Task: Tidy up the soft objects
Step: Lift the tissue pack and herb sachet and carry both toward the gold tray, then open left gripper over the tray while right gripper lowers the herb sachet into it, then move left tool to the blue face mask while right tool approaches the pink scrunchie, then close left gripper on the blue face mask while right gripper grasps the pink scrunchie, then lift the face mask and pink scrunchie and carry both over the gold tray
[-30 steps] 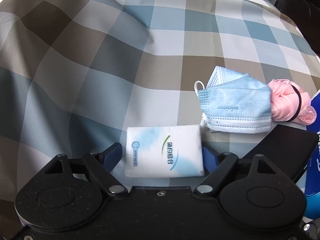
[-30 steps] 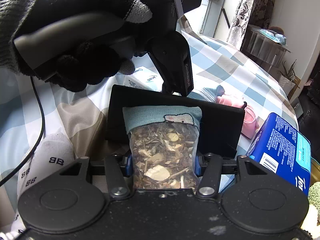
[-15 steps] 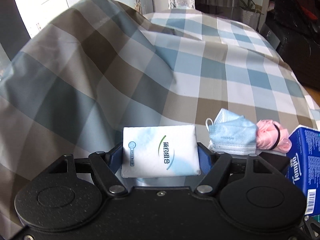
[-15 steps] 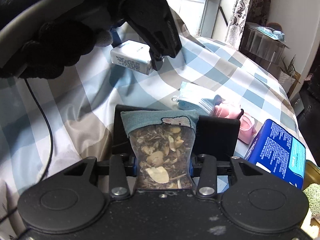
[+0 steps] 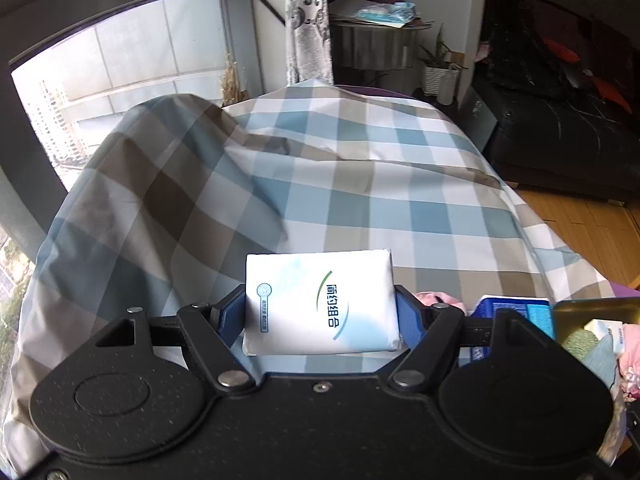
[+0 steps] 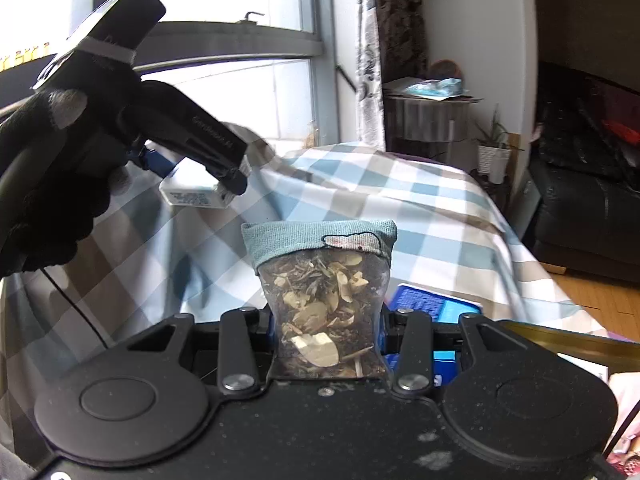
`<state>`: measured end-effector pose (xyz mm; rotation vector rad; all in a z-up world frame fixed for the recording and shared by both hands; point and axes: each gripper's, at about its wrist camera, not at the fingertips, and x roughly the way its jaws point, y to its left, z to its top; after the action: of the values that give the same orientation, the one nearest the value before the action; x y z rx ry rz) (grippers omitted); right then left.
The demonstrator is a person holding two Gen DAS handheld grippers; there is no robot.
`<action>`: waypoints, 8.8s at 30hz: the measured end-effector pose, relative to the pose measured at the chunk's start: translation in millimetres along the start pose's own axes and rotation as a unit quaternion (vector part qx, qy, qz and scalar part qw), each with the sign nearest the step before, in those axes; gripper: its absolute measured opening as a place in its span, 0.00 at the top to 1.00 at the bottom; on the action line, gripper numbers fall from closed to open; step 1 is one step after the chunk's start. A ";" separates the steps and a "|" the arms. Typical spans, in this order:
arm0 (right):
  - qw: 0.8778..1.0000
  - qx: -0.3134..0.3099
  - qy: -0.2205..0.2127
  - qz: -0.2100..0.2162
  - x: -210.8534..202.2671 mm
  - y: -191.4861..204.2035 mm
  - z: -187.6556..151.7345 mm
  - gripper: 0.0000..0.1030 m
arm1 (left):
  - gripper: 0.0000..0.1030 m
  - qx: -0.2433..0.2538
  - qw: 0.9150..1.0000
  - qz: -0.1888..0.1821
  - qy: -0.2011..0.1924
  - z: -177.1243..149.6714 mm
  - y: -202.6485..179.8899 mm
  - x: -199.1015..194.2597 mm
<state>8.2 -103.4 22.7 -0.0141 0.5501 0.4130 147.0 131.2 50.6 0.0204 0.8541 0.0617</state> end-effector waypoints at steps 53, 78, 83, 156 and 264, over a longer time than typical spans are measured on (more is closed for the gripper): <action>0.949 0.191 -0.012 -0.252 -45.6 -196.1 -20.9 0.61 | 0.20 0.185 0.976 -0.113 0.033 -30.9 -212.7 -5.5; 0.966 0.139 0.065 -0.207 4.3 -192.0 -13.0 0.60 | 0.20 0.180 0.976 -0.120 0.033 -37.8 -203.7 -5.6; 0.971 0.136 0.070 -0.184 19.2 -172.5 -12.4 0.38 | 0.20 0.174 0.977 -0.119 0.037 -37.7 -201.7 -3.1; 0.978 0.021 0.046 -0.204 57.6 -59.8 -19.0 0.11 | 0.12 -0.088 0.995 0.022 0.045 -68.5 28.3 43.2; 0.985 0.113 0.102 -0.082 134.3 -66.9 68.4 0.59 | 0.56 -0.076 0.993 0.000 0.090 -28.1 37.5 123.8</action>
<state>172.2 -105.8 6.1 0.1160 0.7896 0.1876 205.2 176.2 -59.5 -0.1306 1.0283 0.1302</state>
